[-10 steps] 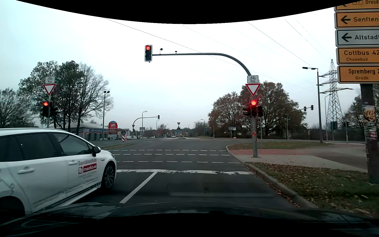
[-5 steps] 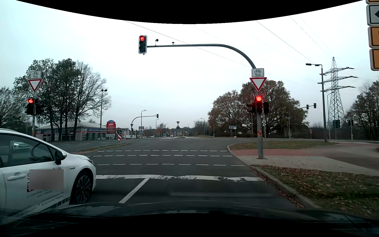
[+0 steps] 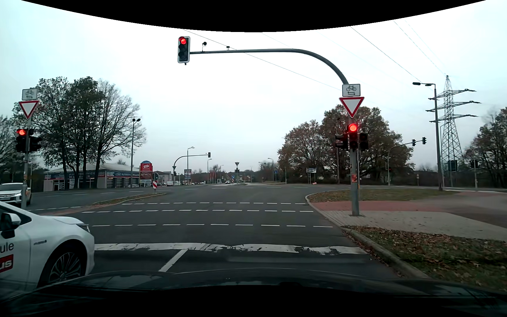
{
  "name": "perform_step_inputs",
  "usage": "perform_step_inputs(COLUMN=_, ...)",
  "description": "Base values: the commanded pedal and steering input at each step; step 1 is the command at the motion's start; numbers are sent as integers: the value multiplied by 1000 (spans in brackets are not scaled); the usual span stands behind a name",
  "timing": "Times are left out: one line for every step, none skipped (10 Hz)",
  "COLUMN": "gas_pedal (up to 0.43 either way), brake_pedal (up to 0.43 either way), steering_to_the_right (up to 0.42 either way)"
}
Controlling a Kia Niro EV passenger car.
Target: Follow the waypoints while adhering to traffic rules and regulations
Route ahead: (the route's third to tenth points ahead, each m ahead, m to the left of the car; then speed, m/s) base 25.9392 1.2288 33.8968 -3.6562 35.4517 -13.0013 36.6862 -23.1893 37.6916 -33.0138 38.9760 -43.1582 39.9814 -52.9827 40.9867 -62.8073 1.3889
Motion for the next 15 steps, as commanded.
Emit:
perform_step_inputs(gas_pedal=0, brake_pedal=183, steering_to_the_right=6)
perform_step_inputs(gas_pedal=0, brake_pedal=177, steering_to_the_right=6)
perform_step_inputs(gas_pedal=0, brake_pedal=171, steering_to_the_right=6)
perform_step_inputs(gas_pedal=0, brake_pedal=171, steering_to_the_right=7)
perform_step_inputs(gas_pedal=0, brake_pedal=171, steering_to_the_right=6)
perform_step_inputs(gas_pedal=0, brake_pedal=171, steering_to_the_right=6)
perform_step_inputs(gas_pedal=0, brake_pedal=165, steering_to_the_right=7)
perform_step_inputs(gas_pedal=0, brake_pedal=165, steering_to_the_right=6)
perform_step_inputs(gas_pedal=0, brake_pedal=159, steering_to_the_right=7)
perform_step_inputs(gas_pedal=0, brake_pedal=159, steering_to_the_right=6)
perform_step_inputs(gas_pedal=0, brake_pedal=152, steering_to_the_right=6)
perform_step_inputs(gas_pedal=0, brake_pedal=146, steering_to_the_right=6)
perform_step_inputs(gas_pedal=0, brake_pedal=146, steering_to_the_right=6)
perform_step_inputs(gas_pedal=0, brake_pedal=146, steering_to_the_right=5)
perform_step_inputs(gas_pedal=0, brake_pedal=146, steering_to_the_right=5)
